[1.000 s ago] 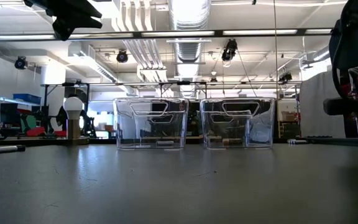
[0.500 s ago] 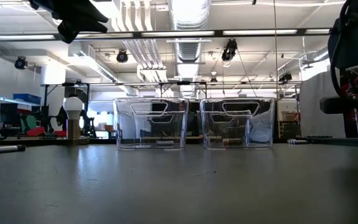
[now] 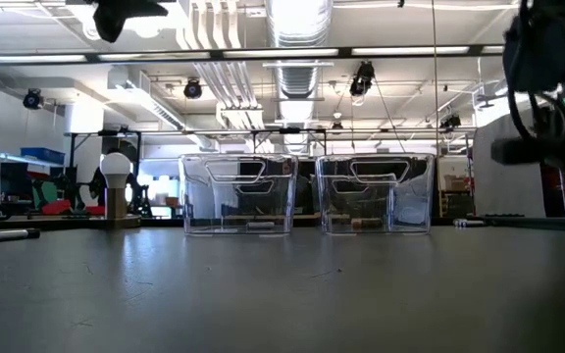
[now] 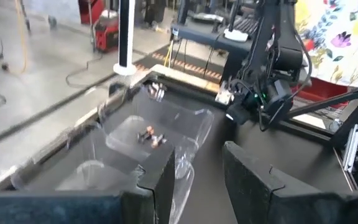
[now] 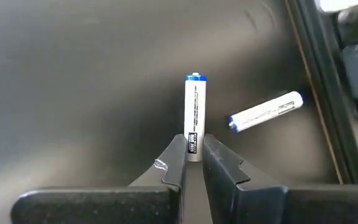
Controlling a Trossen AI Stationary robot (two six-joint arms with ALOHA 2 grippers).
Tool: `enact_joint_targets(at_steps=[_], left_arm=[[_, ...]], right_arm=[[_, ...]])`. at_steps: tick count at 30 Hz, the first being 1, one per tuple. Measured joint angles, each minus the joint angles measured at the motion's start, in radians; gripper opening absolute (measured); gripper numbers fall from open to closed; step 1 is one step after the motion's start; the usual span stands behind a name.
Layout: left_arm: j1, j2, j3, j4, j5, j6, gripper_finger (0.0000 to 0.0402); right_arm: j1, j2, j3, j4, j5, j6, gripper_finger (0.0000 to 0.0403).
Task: Sort batteries
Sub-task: Put the white battery into the left transparent bin
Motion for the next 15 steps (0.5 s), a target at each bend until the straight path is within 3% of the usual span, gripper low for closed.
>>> enact_joint_targets(at_steps=[7, 12, 15], left_arm=[[0.001, -0.018, 0.043, -0.032, 0.089, 0.071, 0.0114], [0.040, -0.049, 0.005, -0.018, 0.119, 0.093, 0.0121], [0.098, -0.066, -0.057, 0.065, 0.195, 0.057, 0.0139]], right_arm=[[-0.029, -0.005, 0.238, -0.217, 0.098, -0.210, 0.0029], [-0.107, 0.000, 0.446, -0.211, 0.233, -0.597, 0.0029], [-0.164, 0.005, 0.569, -0.109, 0.287, -0.897, 0.0029]])
